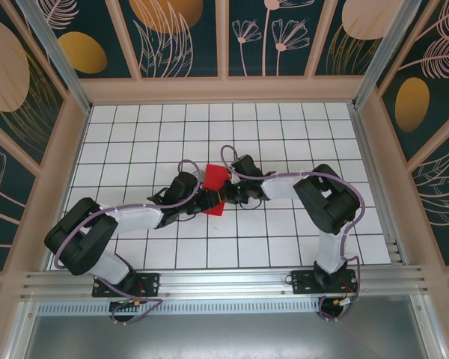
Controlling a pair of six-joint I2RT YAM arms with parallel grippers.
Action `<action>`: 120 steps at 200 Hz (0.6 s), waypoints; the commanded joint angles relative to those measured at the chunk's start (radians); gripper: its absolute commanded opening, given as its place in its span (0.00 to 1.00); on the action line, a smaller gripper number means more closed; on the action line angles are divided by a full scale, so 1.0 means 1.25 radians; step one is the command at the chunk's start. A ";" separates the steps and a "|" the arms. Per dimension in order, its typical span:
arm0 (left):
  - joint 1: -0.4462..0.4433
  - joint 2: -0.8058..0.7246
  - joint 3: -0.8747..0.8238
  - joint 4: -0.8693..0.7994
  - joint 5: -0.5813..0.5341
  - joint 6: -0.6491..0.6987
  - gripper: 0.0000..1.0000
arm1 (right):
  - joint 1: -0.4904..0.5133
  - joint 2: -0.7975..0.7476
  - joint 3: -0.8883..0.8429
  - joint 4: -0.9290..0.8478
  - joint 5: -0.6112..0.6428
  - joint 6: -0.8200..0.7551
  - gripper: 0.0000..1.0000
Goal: Fold a paper plane with a square sheet of paper (pick it up from the middle)
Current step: First fold in half a square sheet of paper at the center of the table.
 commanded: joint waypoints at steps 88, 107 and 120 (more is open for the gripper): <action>-0.037 0.073 -0.005 0.031 0.005 -0.030 0.04 | -0.009 -0.014 -0.027 0.025 0.024 0.057 0.08; -0.037 0.072 -0.012 0.034 -0.001 -0.036 0.02 | -0.013 -0.016 -0.026 0.030 0.013 0.056 0.08; -0.037 0.059 -0.020 0.033 -0.016 -0.040 0.01 | -0.015 -0.017 -0.028 0.030 0.014 0.054 0.07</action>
